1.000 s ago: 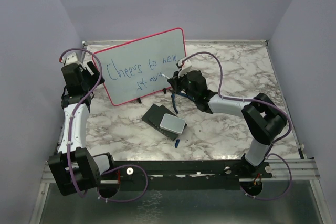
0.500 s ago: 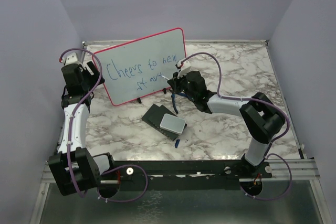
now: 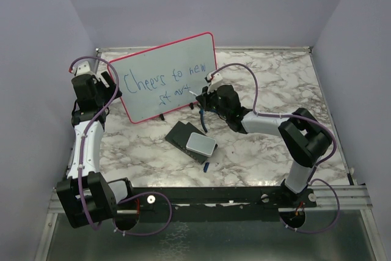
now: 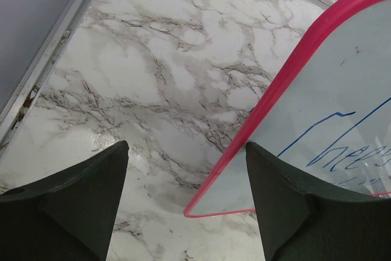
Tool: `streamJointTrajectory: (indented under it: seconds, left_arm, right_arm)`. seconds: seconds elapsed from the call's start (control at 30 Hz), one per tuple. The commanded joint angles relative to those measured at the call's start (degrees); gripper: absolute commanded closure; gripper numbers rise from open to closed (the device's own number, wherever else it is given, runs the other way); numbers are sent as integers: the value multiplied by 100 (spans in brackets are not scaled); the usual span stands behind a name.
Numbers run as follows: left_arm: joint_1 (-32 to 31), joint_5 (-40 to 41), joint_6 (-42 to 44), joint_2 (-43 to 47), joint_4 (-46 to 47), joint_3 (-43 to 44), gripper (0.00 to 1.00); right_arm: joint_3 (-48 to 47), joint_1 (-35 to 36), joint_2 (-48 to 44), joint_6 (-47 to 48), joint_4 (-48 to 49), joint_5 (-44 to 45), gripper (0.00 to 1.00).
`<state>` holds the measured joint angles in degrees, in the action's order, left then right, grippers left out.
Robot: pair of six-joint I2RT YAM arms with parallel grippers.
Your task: Write a sentence on the whiteboard
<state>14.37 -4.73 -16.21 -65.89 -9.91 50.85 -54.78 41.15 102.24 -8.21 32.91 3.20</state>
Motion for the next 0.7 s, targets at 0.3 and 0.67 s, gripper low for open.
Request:
streamJointTrajectory:
  seconds: [0.3, 0.67]
  left_arm:
    - [-40, -98, 59, 127, 86, -71, 21]
    - [-43, -98, 65, 138, 89, -74, 21]
  right_arm:
    - [95, -13, 62, -55, -98, 276, 99]
    - [62, -16, 53, -41, -178, 422, 99]
